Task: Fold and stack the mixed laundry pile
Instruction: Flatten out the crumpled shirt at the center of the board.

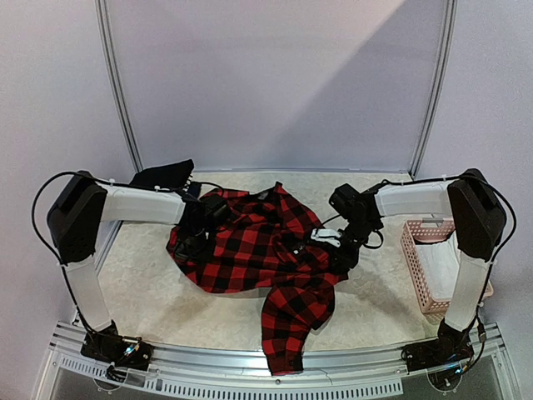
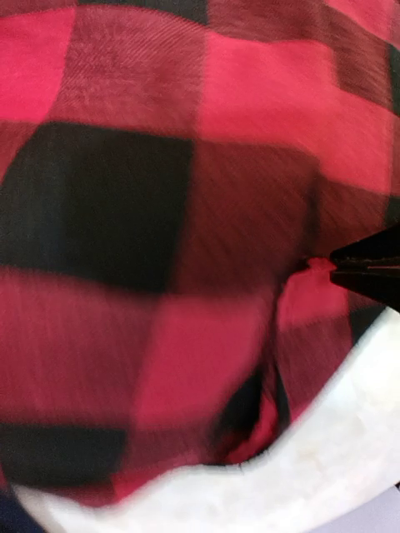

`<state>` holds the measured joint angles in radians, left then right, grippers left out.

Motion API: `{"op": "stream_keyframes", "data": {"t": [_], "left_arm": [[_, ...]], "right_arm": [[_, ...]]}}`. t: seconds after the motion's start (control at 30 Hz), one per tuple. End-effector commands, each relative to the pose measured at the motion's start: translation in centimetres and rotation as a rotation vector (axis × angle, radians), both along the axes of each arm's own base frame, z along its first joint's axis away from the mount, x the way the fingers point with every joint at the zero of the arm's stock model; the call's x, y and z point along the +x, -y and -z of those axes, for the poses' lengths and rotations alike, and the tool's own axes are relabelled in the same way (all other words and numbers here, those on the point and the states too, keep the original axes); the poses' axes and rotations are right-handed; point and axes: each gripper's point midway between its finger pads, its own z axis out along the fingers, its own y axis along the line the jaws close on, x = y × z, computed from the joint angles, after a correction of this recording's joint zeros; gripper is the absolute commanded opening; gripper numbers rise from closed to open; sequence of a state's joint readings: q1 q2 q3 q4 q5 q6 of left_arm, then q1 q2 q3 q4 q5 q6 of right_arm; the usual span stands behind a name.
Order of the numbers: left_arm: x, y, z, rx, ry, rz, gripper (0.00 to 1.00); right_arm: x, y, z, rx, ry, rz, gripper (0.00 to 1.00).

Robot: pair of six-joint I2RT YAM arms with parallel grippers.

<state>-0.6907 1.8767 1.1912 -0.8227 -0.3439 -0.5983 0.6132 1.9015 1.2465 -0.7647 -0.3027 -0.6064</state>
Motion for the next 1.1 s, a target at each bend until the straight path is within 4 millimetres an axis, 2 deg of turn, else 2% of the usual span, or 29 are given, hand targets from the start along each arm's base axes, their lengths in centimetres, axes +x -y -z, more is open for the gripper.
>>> {"op": "stream_keyframes", "data": {"t": [0.0,0.1,0.23,0.37,0.47,0.57,0.6,0.63,0.7,0.73,0.8,0.93,0.97,1.07], "left_arm": [[-2.1,-1.9,-4.6,0.002,0.092,-0.042,0.00],[-4.4,-3.3,-7.2,-0.054,0.150,-0.099,0.00],[-8.7,-4.1,-7.9,-0.123,0.166,-0.141,0.00],[-13.2,-2.9,-6.8,-0.219,0.138,-0.177,0.00],[-17.0,-1.5,-5.9,-0.257,0.093,-0.163,0.00],[-19.9,-0.7,-6.6,-0.247,0.071,-0.118,0.00],[-20.4,-0.9,-7.4,-0.231,0.067,-0.106,0.06],[-20.5,-1.4,-8.0,-0.204,0.074,-0.095,0.15],[-19.4,-1.5,-10.7,-0.193,0.135,-0.064,0.34],[-18.3,-1.7,-12.4,-0.187,0.185,-0.049,0.43],[-15.7,-2.6,-14.8,-0.162,0.274,-0.039,0.56],[-11.8,-2.8,-15.4,-0.212,0.309,-0.055,0.59],[-10.7,-3.0,-15.2,-0.218,0.321,-0.069,0.60],[-7.4,-3.7,-13.7,-0.225,0.320,-0.095,0.61]], "right_arm": [[-0.6,1.8,-1.4,0.004,-0.025,0.043,0.00],[-1.3,3.0,-2.2,-0.005,-0.020,0.052,0.00],[-2.8,4.7,-2.5,-0.038,-0.022,0.052,0.00],[-5.0,6.9,-2.5,-0.091,-0.039,0.039,0.00],[-6.9,8.3,-3.4,-0.118,-0.054,0.016,0.00],[-8.5,9.2,-5.5,-0.116,-0.067,-0.004,0.00],[-9.2,9.1,-6.3,-0.095,-0.082,-0.026,0.00],[-9.7,8.8,-7.5,-0.060,-0.084,-0.054,0.07],[-9.7,7.9,-9.6,0.003,-0.055,-0.091,0.35],[-9.0,7.4,-10.7,0.034,-0.015,-0.095,0.42],[-6.6,6.0,-12.5,0.086,0.076,-0.067,0.54],[-1.0,2.4,-14.6,0.175,0.159,0.040,0.59],[0.6,1.4,-14.2,0.192,0.165,0.067,0.60],[5.5,-1.5,-15.0,0.272,0.234,0.156,0.61]]}}
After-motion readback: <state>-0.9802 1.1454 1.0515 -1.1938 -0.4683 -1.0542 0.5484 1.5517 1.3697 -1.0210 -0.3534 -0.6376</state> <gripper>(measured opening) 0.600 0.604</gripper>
